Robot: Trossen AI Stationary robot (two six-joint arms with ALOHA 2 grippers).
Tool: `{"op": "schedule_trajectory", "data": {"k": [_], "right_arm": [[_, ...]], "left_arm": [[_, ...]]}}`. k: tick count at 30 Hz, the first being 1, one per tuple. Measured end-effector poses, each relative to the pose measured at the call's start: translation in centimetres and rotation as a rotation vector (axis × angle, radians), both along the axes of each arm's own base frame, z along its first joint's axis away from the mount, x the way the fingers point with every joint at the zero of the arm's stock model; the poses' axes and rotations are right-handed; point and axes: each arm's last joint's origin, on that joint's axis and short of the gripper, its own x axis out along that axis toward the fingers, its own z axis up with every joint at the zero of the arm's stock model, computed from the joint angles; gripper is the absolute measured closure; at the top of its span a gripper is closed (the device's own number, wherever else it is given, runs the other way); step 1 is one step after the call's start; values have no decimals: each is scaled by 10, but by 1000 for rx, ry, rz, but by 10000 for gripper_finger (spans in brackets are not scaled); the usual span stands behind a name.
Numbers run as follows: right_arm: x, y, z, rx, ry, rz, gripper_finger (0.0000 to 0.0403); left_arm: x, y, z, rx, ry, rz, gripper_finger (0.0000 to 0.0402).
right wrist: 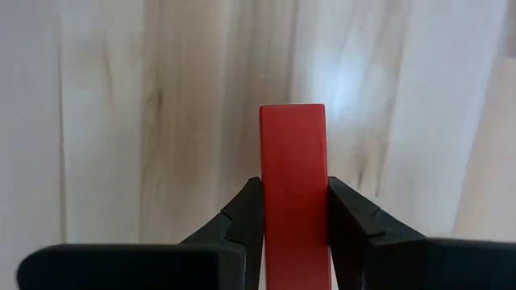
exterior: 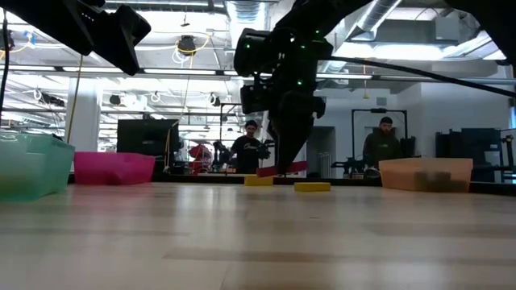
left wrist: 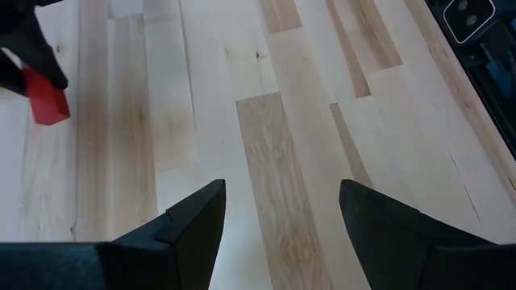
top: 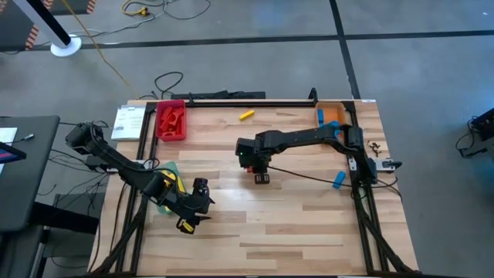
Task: Sort blocks
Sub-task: Put the red block into the red bin
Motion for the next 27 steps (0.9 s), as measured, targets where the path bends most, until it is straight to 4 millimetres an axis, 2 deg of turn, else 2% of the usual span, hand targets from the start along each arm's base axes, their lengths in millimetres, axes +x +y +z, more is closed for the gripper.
{"op": "schedule_trajectory", "data": {"k": [9,22,27], "right_arm": [[-1,16,0,3,20,34,291],[0,25,0,5,18,58,291],[3,33,0,54,-10,83,291]], "left_arm": [[0,0,0,0,0,0,164],[0,0,0,5,4,-3,164],[-1,2,-1,71,-2,-17,164]]}}
